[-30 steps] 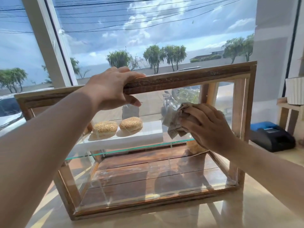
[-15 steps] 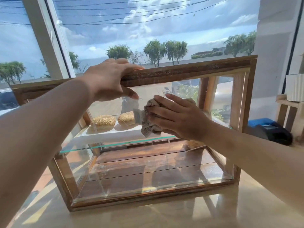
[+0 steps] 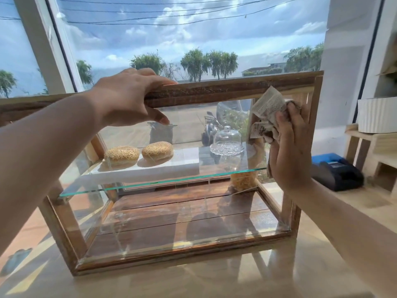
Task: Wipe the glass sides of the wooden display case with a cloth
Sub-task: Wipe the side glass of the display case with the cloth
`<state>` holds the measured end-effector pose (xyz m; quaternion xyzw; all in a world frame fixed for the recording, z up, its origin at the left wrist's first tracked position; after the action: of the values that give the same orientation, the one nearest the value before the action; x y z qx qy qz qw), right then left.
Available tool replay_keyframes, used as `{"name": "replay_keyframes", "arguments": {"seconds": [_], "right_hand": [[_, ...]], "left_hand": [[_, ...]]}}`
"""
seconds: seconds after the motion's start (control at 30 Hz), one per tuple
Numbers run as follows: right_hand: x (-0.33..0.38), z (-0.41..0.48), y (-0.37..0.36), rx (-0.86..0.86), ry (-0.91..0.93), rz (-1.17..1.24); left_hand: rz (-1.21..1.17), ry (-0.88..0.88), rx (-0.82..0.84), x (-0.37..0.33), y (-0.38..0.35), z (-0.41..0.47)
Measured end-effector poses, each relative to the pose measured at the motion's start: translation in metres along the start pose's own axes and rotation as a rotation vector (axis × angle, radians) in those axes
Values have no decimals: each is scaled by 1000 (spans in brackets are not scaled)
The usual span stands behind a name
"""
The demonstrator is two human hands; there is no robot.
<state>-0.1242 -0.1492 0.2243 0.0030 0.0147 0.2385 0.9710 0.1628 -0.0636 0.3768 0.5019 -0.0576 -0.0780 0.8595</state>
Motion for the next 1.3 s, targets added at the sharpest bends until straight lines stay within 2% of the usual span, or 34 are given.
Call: {"name": "replay_keyframes", "arguments": {"seconds": [0.1, 0.17, 0.3, 0.4, 0.57, 0.77, 0.87, 0.93, 1.07, 1.23, 1.3], "right_hand": [[8, -30, -1, 2, -324, 22], [22, -50, -6, -26, -473, 39], [61, -63, -13, -37, -506, 4], [102, -55, -17, 7, -367, -7], [180, -50, -29, 50, 164, 30], [135, -61, -24, 90, 582, -10], [92, -66, -21, 125, 661, -56], [60, -67, -19, 136, 612, -109], [22, -65, -10, 167, 331, -132], [27, -86, -12, 152, -118, -86], [41, -95, -16, 131, -219, -58]], "left_hand": [[-6, -8, -1, -1, 0, 1], [-12, -14, -1, -1, 0, 1], [-2, -12, 3, 0, 0, 3], [9, -3, 4, 0, -1, 4], [18, -3, 2, 1, -2, 2], [-5, 0, 9, -2, 0, 0], [-9, 3, 10, -2, -1, -1], [-7, -2, 5, -2, -1, 0], [-16, -9, -7, -3, 0, -1], [-20, -16, -19, -3, -1, 0], [-27, -18, -20, -2, -1, 1]]}}
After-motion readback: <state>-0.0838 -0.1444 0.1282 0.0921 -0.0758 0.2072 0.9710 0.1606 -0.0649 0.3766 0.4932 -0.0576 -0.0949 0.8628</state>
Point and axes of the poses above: each hand's wrist, its own z-axis towards the middle knuckle, its own y-axis out of the back of the hand, x = y × z, the point moved 6 cm from there along z, towards the middle knuckle, and after that the axes turned 11 degrees about -z, right-handed, at the moved point
